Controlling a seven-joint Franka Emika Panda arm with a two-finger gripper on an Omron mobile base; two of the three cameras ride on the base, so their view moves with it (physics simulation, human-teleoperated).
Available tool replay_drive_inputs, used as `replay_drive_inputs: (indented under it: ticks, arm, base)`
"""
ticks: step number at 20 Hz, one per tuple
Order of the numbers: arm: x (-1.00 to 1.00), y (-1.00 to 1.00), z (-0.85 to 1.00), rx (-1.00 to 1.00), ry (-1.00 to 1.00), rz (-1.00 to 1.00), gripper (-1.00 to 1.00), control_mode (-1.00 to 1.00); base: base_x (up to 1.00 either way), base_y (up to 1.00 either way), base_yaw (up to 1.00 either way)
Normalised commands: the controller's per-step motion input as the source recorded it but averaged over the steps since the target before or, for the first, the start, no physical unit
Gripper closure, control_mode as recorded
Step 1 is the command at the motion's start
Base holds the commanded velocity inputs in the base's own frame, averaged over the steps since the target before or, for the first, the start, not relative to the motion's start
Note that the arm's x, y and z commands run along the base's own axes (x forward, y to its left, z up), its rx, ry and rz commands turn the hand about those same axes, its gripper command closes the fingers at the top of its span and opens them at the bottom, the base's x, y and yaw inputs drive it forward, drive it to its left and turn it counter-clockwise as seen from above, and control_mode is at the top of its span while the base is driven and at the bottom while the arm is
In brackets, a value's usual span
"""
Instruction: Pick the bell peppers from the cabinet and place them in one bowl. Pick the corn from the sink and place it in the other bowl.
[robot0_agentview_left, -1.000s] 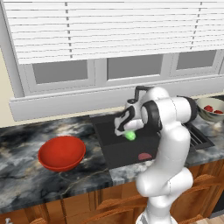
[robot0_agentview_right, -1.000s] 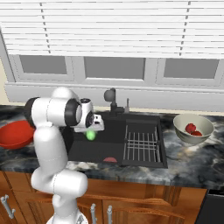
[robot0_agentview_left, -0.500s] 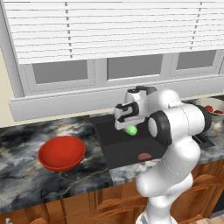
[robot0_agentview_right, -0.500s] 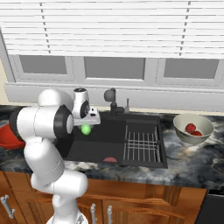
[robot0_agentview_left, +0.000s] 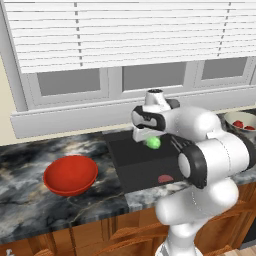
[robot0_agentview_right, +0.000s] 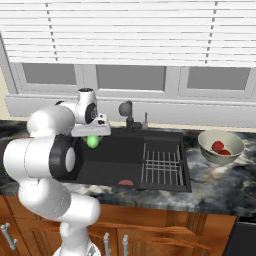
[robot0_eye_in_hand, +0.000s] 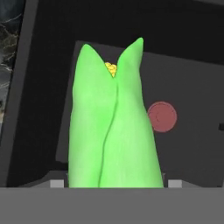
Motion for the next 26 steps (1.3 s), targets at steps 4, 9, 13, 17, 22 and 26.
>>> replay_drive_inputs:
  ticks: [4,9,13,17,22,26]
  arm:
    - [-0.49,0.36,0.30,0.00,0.00,0.01,1.00,-1.00]
    - [-0.20,0.50,0.02,0.05,-0.11,0.01,1.00,-1.00]
    - [-0.16,0.45,0.16,0.06,-0.09,0.00,1.00,-1.00]
    - [-0.16,0.30,0.32,0.07,0.00,0.00,1.00,-1.00]
    - [-0.19,0.56,0.44,0.01,0.00,0.03,1.00,-1.00]
    - [-0.02,0.76,0.08,0.00,0.00,0.06,1.00,-1.00]
  base:
    - [0.00,0.00,0.00]
    - [0.00,0.00,0.00]
    - [0.00,0.00,0.00]
    - [0.00,0.00,0.00]
    - [0.00,0.00,0.00]
    - [0.00,0.00,0.00]
